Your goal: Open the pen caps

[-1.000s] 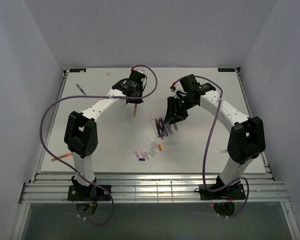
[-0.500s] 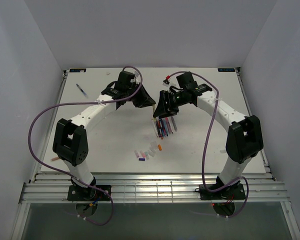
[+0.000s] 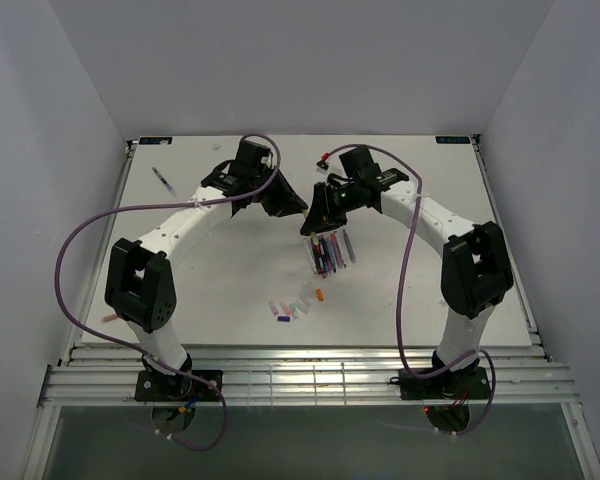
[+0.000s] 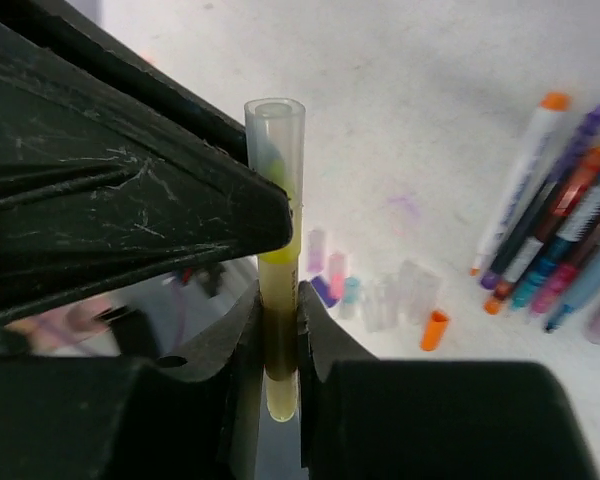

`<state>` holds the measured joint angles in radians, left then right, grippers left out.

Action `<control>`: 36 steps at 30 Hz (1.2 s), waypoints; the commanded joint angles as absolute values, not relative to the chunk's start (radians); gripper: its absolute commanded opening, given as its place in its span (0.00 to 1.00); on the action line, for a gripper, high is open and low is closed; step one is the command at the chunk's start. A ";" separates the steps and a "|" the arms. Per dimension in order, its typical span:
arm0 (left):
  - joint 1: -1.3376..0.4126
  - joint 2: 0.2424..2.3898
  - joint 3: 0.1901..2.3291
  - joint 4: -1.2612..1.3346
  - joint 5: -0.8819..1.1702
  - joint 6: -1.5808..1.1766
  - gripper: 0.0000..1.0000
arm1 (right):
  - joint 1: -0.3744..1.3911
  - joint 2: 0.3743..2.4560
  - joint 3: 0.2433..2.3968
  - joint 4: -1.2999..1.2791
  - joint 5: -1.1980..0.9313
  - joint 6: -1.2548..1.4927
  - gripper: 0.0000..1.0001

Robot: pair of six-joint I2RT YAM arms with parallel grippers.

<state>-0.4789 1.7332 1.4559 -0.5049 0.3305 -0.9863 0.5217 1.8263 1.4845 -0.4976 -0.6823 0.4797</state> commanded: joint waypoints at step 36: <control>-0.347 1.582 1.298 -0.822 0.083 -0.710 0.00 | 0.629 1.897 1.584 -0.666 -0.468 0.213 0.08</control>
